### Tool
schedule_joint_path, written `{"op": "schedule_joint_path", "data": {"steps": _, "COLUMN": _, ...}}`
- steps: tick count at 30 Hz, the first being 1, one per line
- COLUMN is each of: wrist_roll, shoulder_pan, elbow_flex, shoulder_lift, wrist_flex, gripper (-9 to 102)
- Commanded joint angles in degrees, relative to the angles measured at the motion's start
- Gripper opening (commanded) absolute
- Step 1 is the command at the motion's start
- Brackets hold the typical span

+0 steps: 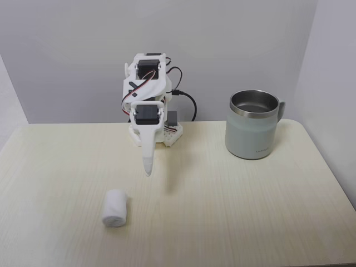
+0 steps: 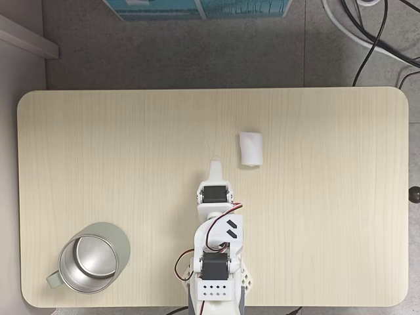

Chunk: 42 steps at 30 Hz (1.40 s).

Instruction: Grasp a dressing and put it in the cup.

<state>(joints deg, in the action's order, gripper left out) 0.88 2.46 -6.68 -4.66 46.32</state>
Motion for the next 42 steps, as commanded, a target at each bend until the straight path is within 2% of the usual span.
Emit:
{"op": "schedule_joint_path", "data": {"steps": 1, "wrist_roll": -0.5, "shoulder_pan": -0.3, "elbow_flex": -0.2, "shoulder_lift": -0.3, "wrist_flex": -0.4, "gripper": 0}}
{"op": "schedule_joint_path", "data": {"steps": 19, "wrist_roll": 0.5, "shoulder_pan": 0.0, "elbow_flex": -0.4, "shoulder_lift": -0.3, "wrist_flex": -0.2, "gripper": 0}}
{"op": "schedule_joint_path", "data": {"steps": 25, "wrist_roll": 3.5, "shoulder_pan": -0.3, "elbow_flex": -3.9, "shoulder_lift": -0.3, "wrist_flex": 3.8, "gripper": 0}}
{"op": "schedule_joint_path", "data": {"steps": 30, "wrist_roll": 6.4, "shoulder_pan": -3.0, "elbow_flex": -15.7, "shoulder_lift": 2.0, "wrist_flex": 10.9, "gripper": 0}}
{"op": "schedule_joint_path", "data": {"steps": 34, "wrist_roll": 11.9, "shoulder_pan": -6.7, "elbow_flex": -32.8, "shoulder_lift": 21.4, "wrist_flex": 14.4, "gripper": 1}}
{"op": "schedule_joint_path", "data": {"steps": 38, "wrist_roll": 22.9, "shoulder_pan": -11.4, "elbow_flex": -50.6, "shoulder_lift": 41.7, "wrist_flex": 19.9, "gripper": 2}}
{"op": "schedule_joint_path", "data": {"steps": 42, "wrist_roll": 37.3, "shoulder_pan": -15.0, "elbow_flex": -65.3, "shoulder_lift": 55.5, "wrist_flex": 28.2, "gripper": 9}}
